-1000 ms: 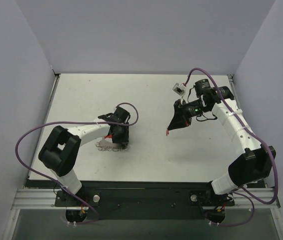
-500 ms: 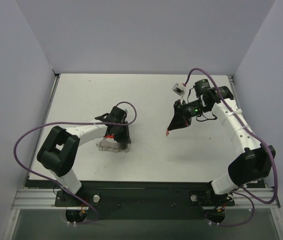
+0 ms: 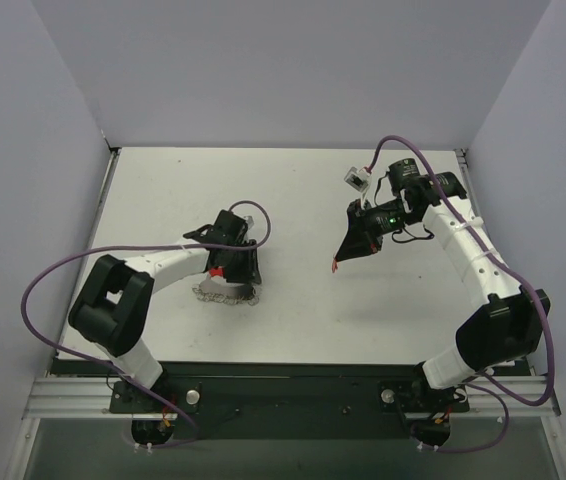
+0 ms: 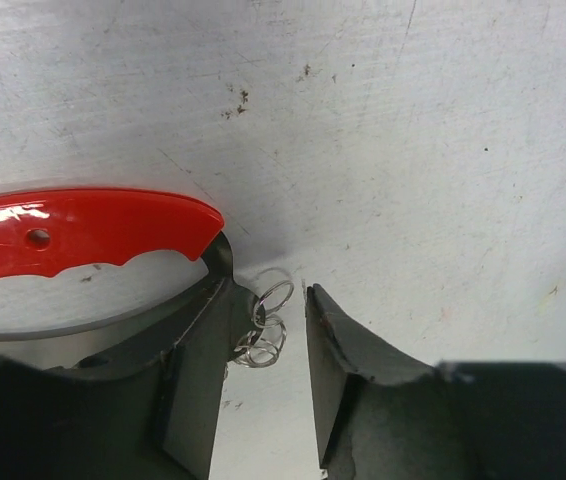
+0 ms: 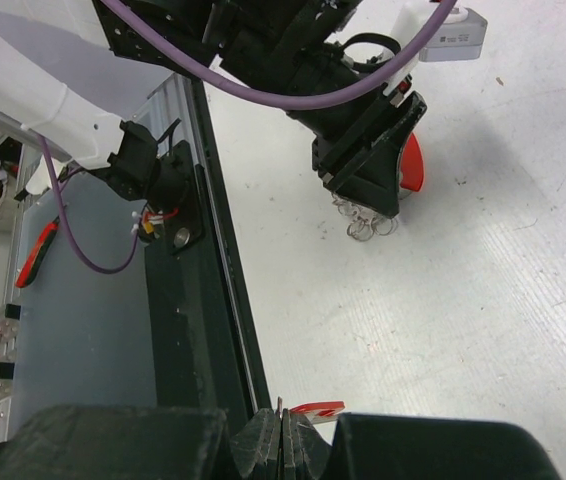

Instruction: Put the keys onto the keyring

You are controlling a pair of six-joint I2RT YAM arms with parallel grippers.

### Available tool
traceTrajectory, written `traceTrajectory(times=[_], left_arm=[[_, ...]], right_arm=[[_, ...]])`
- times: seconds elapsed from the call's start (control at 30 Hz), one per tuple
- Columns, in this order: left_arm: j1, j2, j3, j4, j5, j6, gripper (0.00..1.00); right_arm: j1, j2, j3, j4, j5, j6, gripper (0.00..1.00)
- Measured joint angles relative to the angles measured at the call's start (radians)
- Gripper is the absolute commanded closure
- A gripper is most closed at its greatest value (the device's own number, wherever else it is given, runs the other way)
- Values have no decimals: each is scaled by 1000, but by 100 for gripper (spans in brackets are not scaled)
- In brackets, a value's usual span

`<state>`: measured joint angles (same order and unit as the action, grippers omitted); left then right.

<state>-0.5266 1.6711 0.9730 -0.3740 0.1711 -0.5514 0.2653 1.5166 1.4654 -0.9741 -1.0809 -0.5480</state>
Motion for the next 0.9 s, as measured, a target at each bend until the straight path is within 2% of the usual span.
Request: traceTrajectory(times=[0.1,0.23,0.37,0.9], left_arm=[[19,-10,0,5,17,30,53],[36,-10,-2,10,63,60,60],[39,-10,-2,12,108,83,62],[39,14,-36,21,176,123,62]], right_arm=[[0,0,0,-3,-1,0,100],[0,2,0,-6,-1,0,100],[0,3,0,-11,-1,0,100],[0,3,0,-19,-8,-4,100]])
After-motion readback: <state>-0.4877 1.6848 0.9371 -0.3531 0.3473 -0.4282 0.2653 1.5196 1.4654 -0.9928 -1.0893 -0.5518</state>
